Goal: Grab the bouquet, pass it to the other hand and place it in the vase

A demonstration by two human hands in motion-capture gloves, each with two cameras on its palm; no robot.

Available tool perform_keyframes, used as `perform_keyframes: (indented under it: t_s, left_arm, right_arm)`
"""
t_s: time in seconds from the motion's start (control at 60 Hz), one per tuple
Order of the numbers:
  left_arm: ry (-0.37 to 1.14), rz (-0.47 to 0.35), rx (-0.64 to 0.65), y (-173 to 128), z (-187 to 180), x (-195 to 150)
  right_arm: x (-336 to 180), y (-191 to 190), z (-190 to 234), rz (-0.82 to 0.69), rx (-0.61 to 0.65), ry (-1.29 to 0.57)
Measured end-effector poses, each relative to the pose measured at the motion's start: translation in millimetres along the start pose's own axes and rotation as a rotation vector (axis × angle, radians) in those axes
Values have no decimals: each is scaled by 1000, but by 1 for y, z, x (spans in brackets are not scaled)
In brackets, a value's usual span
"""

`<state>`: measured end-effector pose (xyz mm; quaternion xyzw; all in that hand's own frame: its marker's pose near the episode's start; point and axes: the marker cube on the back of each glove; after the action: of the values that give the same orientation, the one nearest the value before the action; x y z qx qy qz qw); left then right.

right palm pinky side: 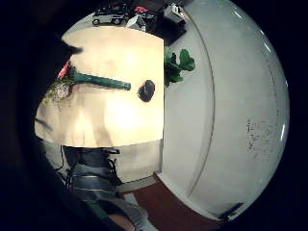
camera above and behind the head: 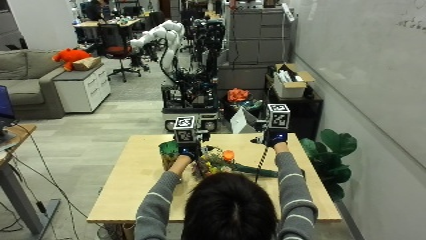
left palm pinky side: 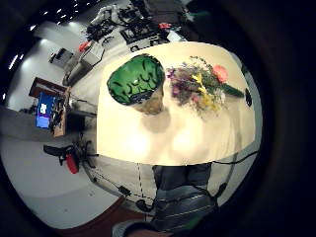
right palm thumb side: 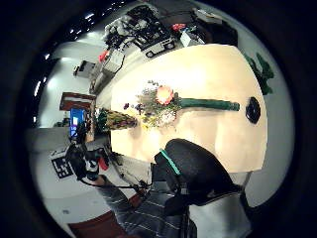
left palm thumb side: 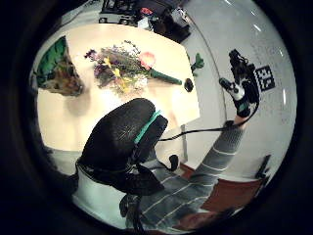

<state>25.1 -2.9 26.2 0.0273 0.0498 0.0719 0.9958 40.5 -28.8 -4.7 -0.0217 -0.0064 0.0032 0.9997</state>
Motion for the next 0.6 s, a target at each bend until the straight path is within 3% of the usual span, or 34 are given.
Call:
perform_keyframes:
  t_s: [0.1,0.15,0.217,0.283,0.533,0.6]
  left_arm:
    - [-10,32,-18,7,2,15]
    - [-27,36,-33,14,1,21]
    - [-34,54,-44,10,9,26]
    - [-28,88,-44,-6,27,28]
    - [-28,123,-93,-6,53,36]
    - [-13,119,-96,-8,56,37]
  right_arm:
    - [14,1,14,124,-173,-19]
    - [21,-11,21,83,-74,-10]
    - [23,4,20,106,-18,19]
    - [31,-3,37,101,-29,22]
    - [56,-44,116,42,-103,-57]
    - [56,-46,137,1,-189,-107]
